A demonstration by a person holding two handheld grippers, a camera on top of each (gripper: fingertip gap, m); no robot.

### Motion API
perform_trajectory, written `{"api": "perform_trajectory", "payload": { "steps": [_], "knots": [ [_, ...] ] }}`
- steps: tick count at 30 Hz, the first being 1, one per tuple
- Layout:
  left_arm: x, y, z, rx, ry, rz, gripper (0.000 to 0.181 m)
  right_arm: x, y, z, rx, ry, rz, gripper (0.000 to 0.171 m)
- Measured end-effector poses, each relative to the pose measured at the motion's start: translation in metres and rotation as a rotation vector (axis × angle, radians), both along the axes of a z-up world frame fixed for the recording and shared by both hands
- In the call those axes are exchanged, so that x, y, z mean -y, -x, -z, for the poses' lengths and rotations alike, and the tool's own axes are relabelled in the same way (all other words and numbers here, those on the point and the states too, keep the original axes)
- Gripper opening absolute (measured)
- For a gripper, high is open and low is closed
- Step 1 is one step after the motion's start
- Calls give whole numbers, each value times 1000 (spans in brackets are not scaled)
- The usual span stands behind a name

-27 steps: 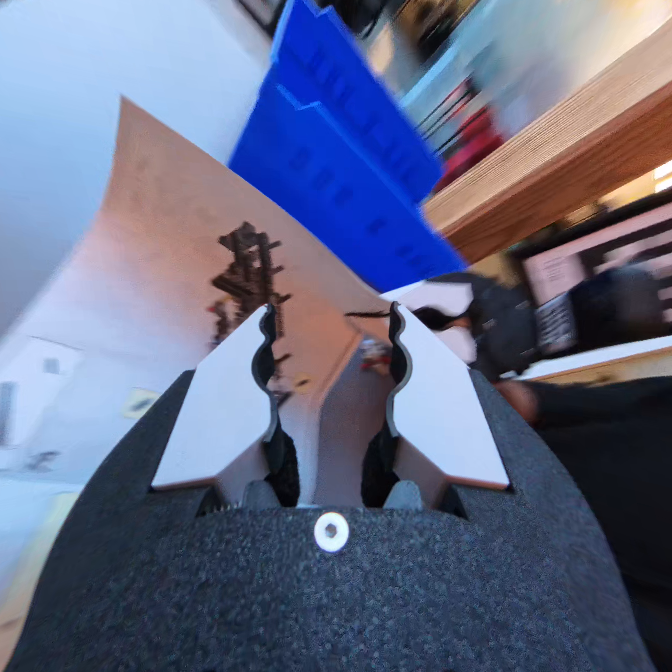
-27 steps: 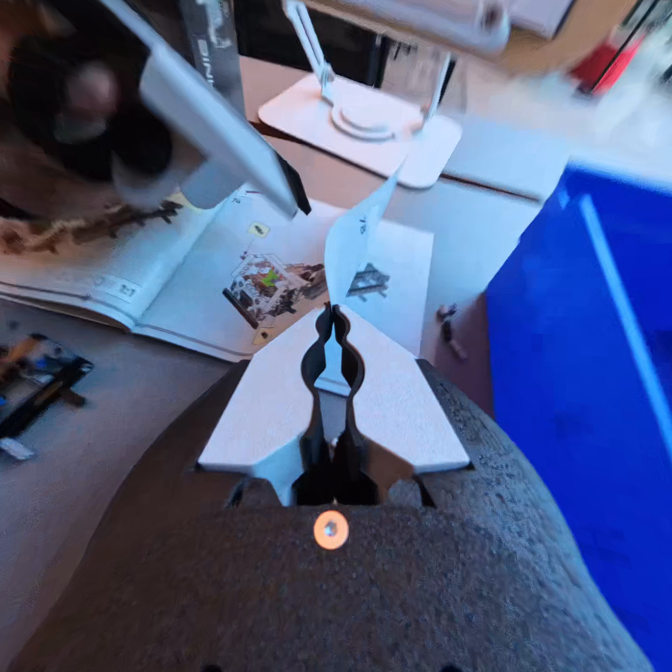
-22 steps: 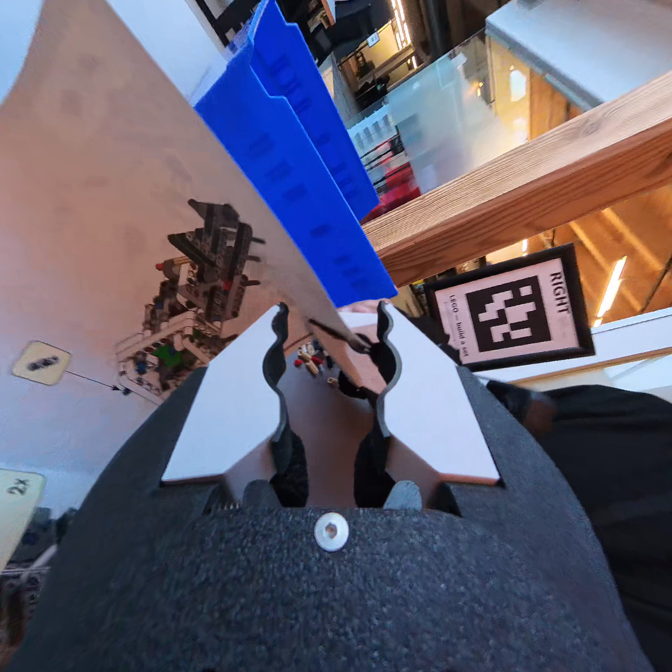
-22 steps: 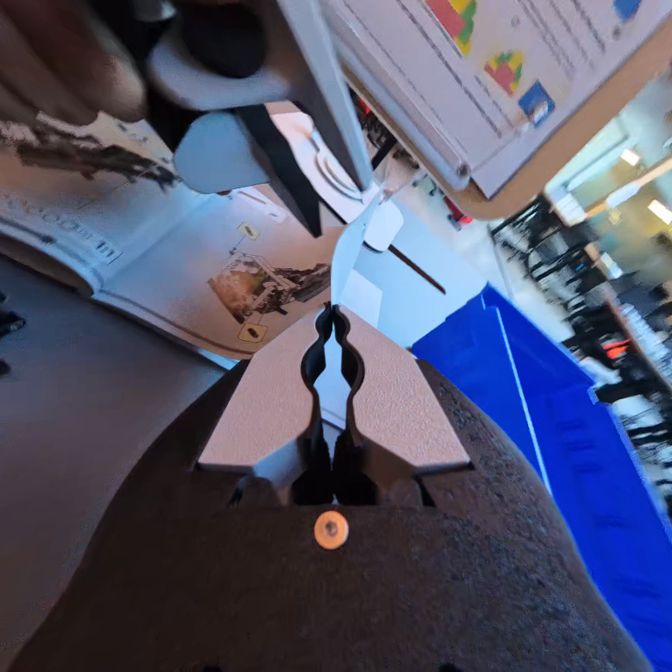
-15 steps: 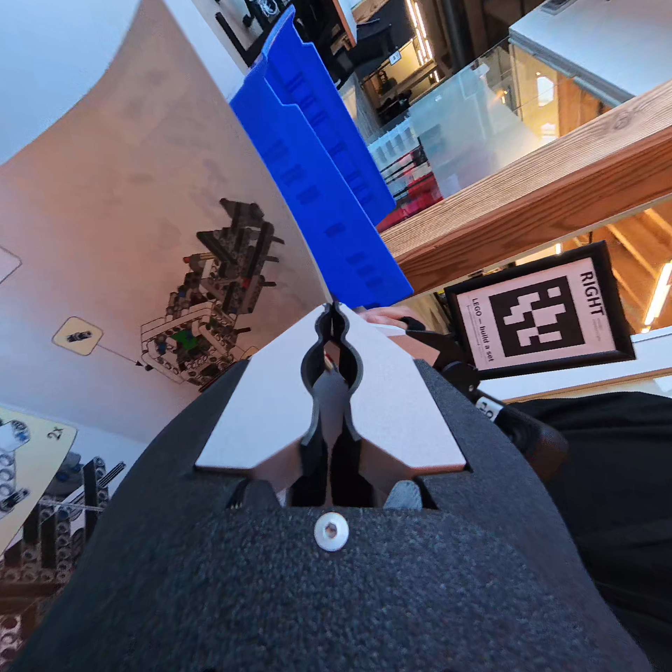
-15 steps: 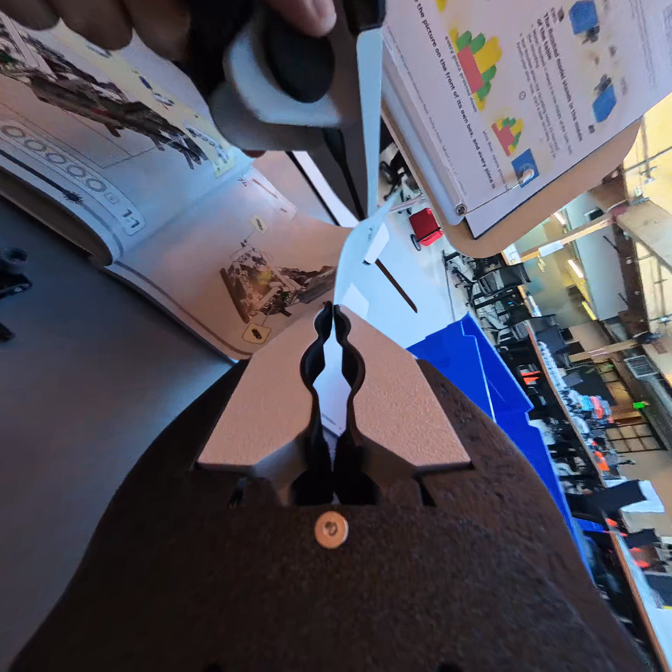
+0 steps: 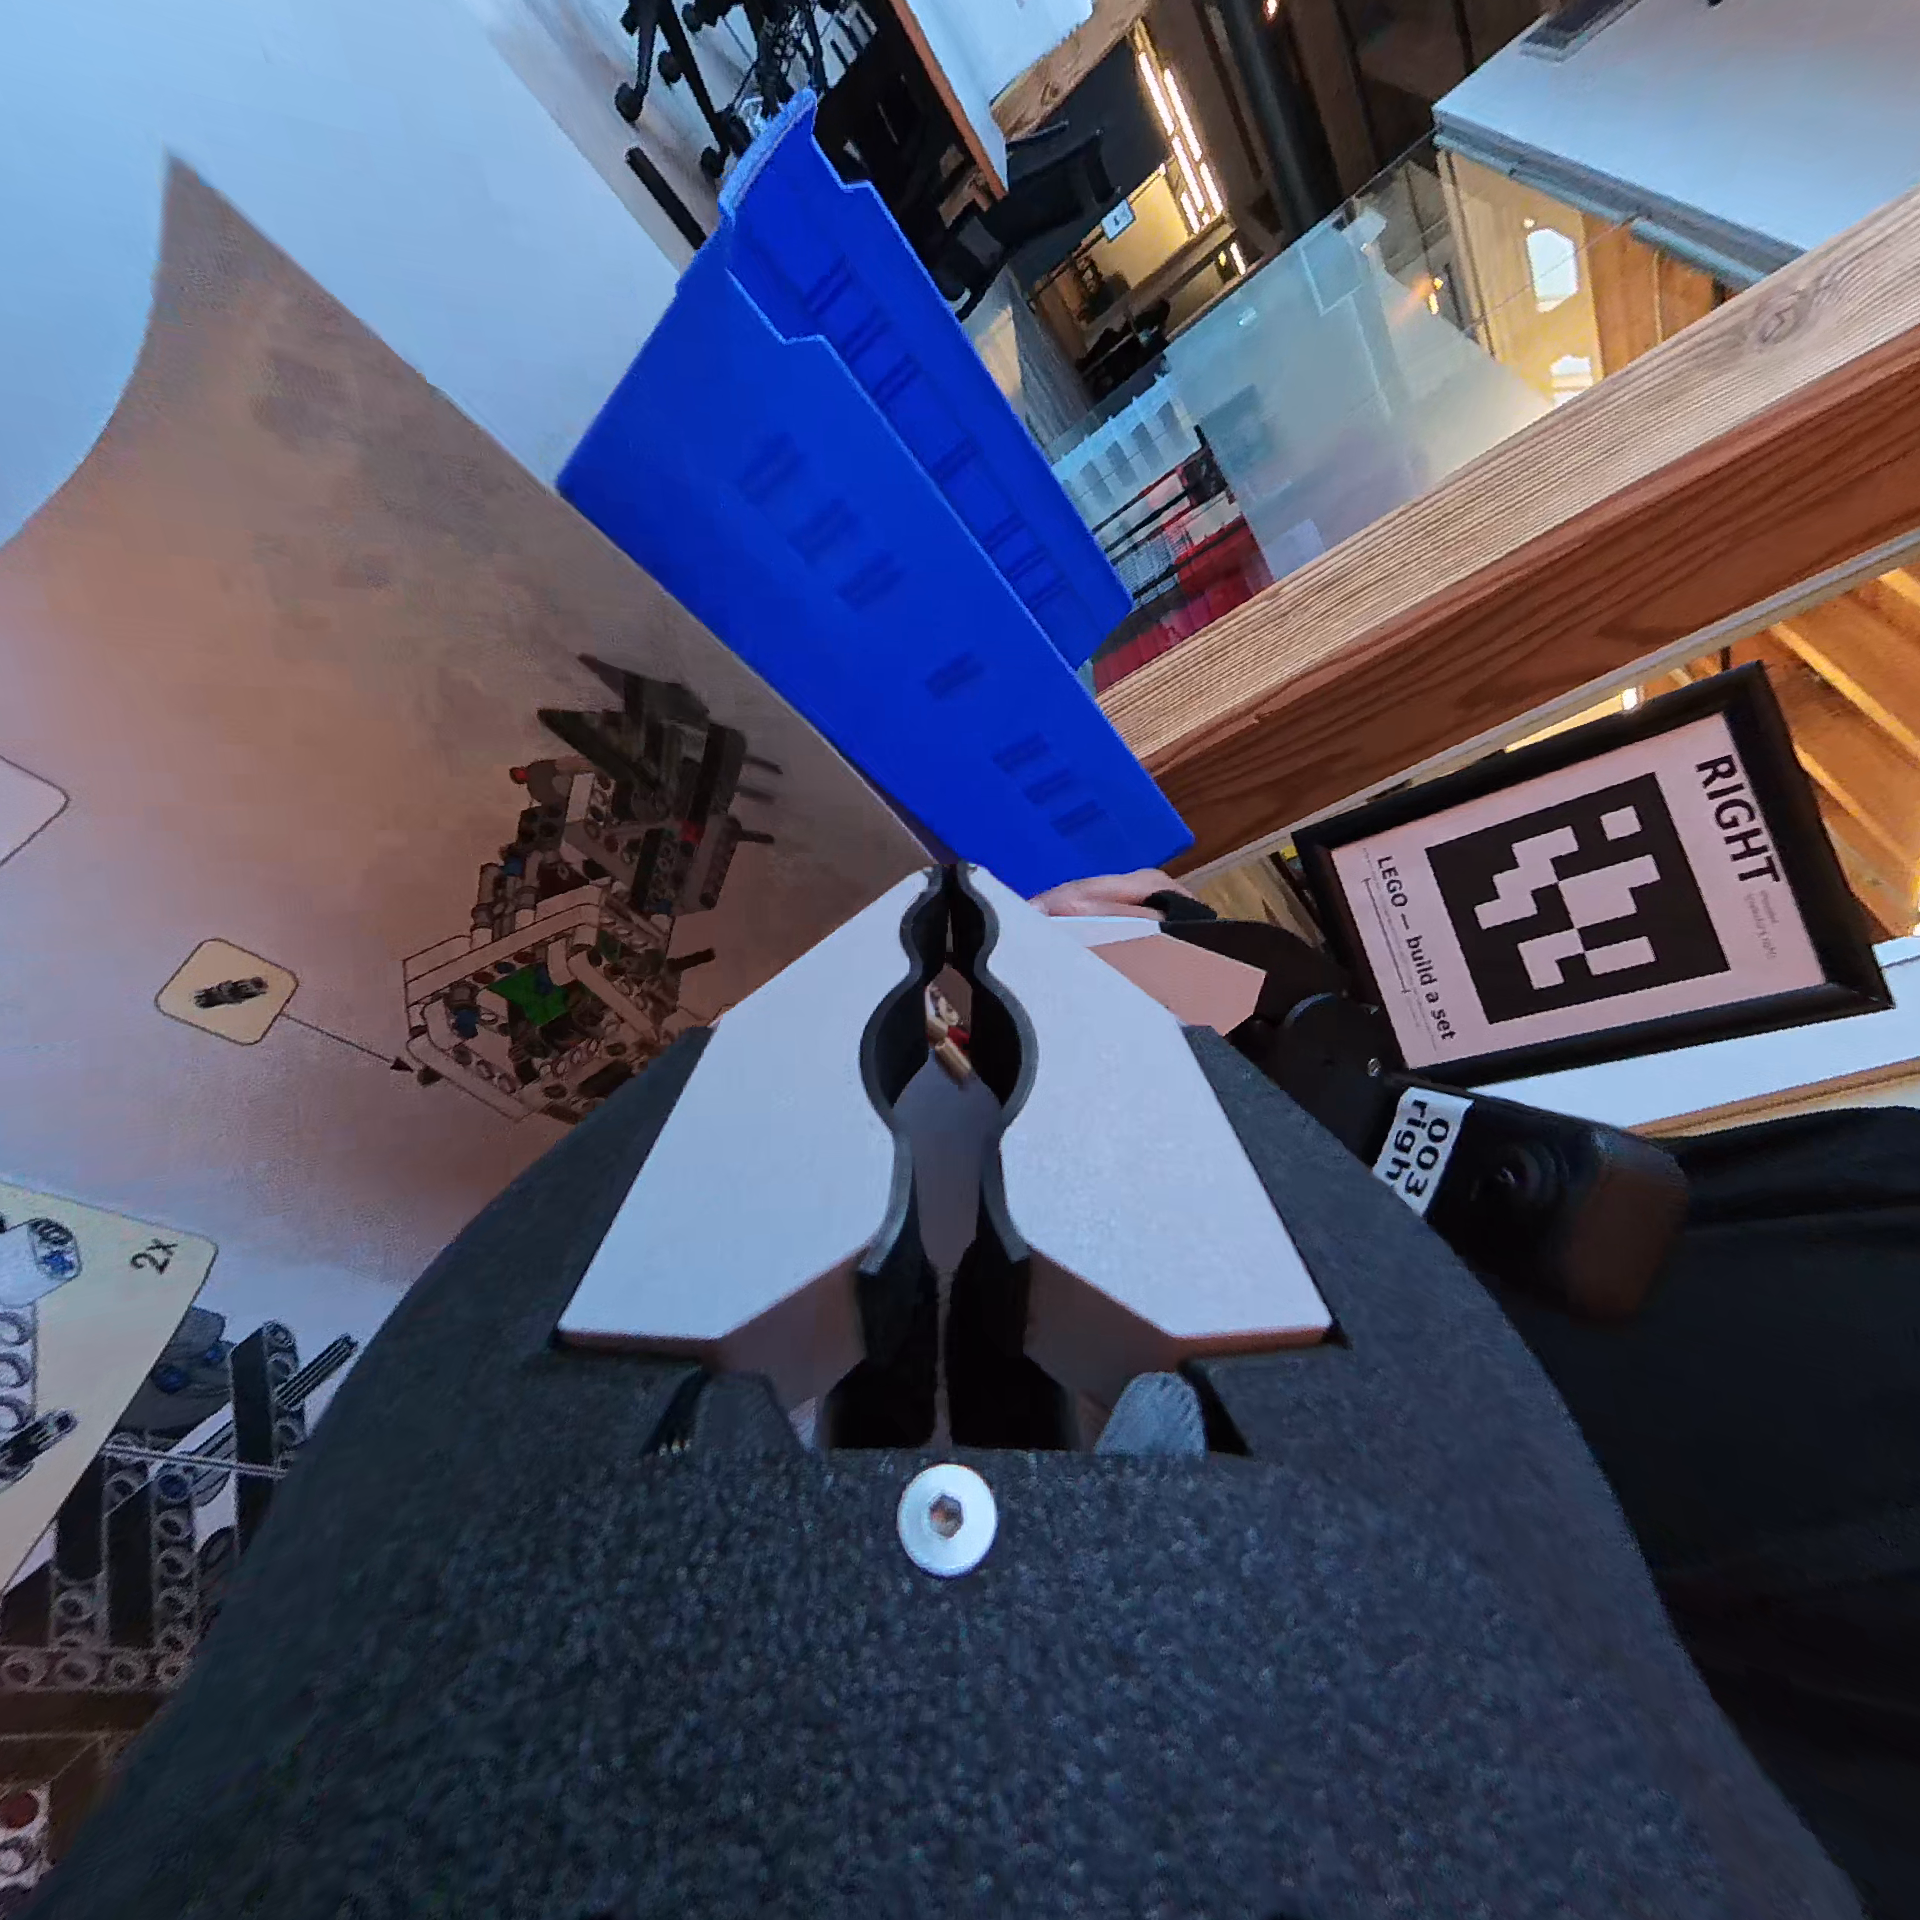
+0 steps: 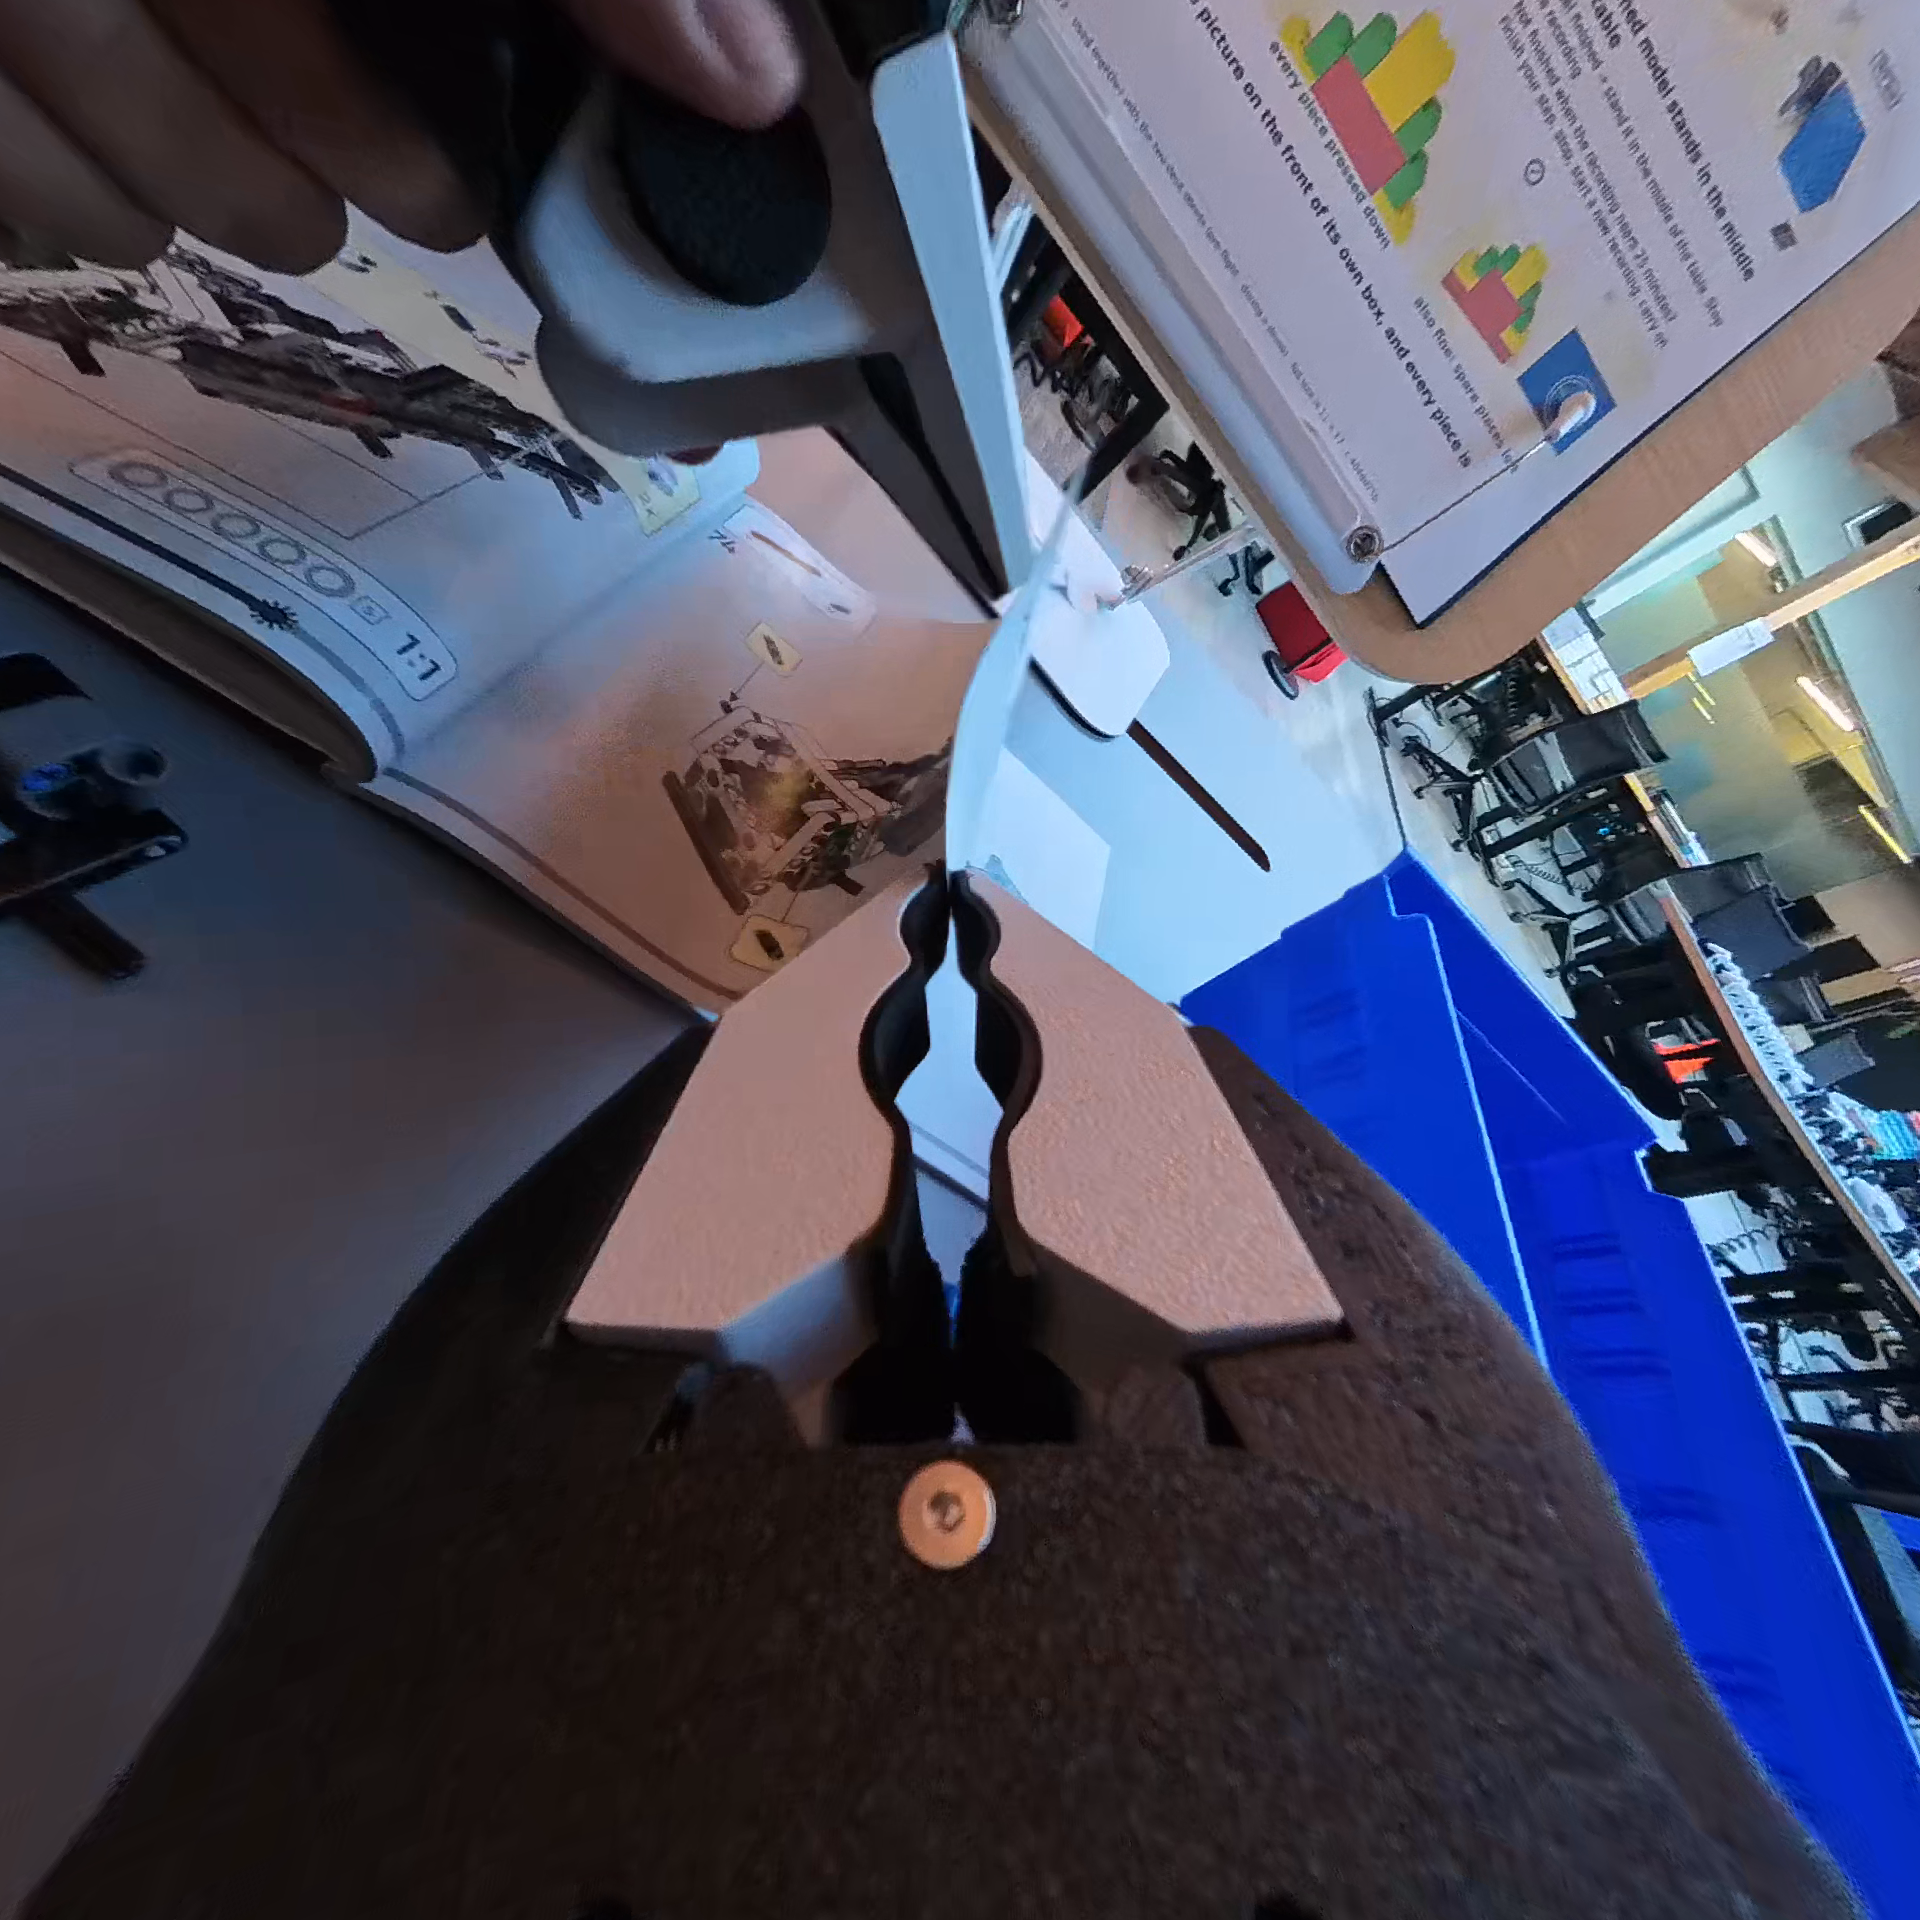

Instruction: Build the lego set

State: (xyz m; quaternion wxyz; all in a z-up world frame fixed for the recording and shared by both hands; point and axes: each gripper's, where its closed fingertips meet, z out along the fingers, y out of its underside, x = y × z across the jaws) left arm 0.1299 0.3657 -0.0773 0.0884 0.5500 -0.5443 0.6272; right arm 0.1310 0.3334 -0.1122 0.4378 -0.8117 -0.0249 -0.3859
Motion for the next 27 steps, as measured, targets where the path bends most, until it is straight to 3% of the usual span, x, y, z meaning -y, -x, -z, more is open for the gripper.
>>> {"api": "perform_trajectory", "payload": {
  "steps": [3, 27],
  "knots": [
    [-2, -5, 1, -11, 19, -17, 27, 1, -3, 2, 19, 12, 6, 0],
    [-2, -15, -1, 32, 104, -23, 6, 3, -7, 0, -49, -41, 8, 0]
  ]
}}
